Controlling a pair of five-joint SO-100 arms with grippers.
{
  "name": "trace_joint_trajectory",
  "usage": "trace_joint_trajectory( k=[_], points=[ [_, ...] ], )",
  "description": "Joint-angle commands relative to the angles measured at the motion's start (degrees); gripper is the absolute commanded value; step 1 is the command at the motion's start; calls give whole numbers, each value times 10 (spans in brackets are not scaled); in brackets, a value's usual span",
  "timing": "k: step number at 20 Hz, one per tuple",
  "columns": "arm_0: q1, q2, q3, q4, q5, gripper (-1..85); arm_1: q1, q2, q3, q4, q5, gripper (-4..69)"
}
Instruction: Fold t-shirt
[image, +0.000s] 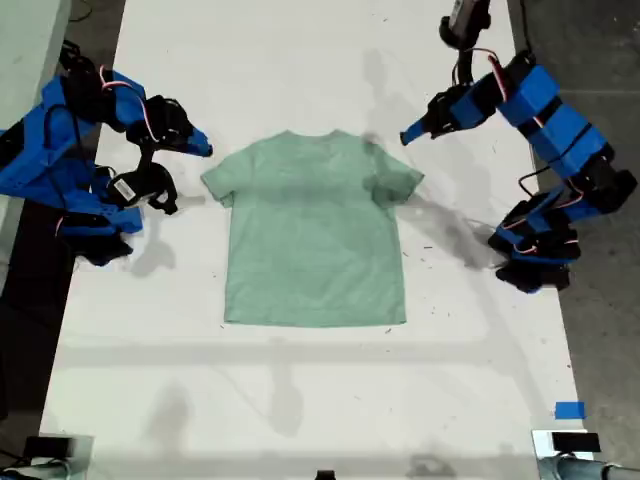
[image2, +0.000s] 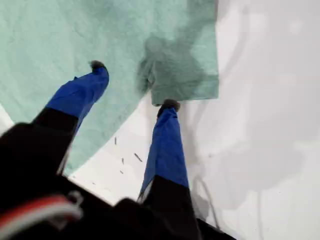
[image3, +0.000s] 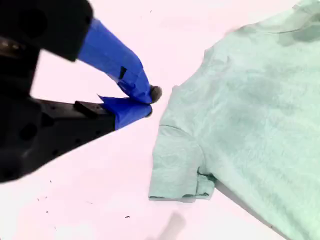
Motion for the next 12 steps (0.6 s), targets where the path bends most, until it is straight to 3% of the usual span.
trace_joint_trajectory(
  k=[1,8,12],
  points=[
    [-10,0,-25,0,7,0,37,12,63,-84,-44,280],
    [-10,-6,-13,-7,9,0,101,-19,297,-315,-98,266],
    [-10,-6,-9,-8,11,0,107,-99,338,-388,-103,266]
  ],
)
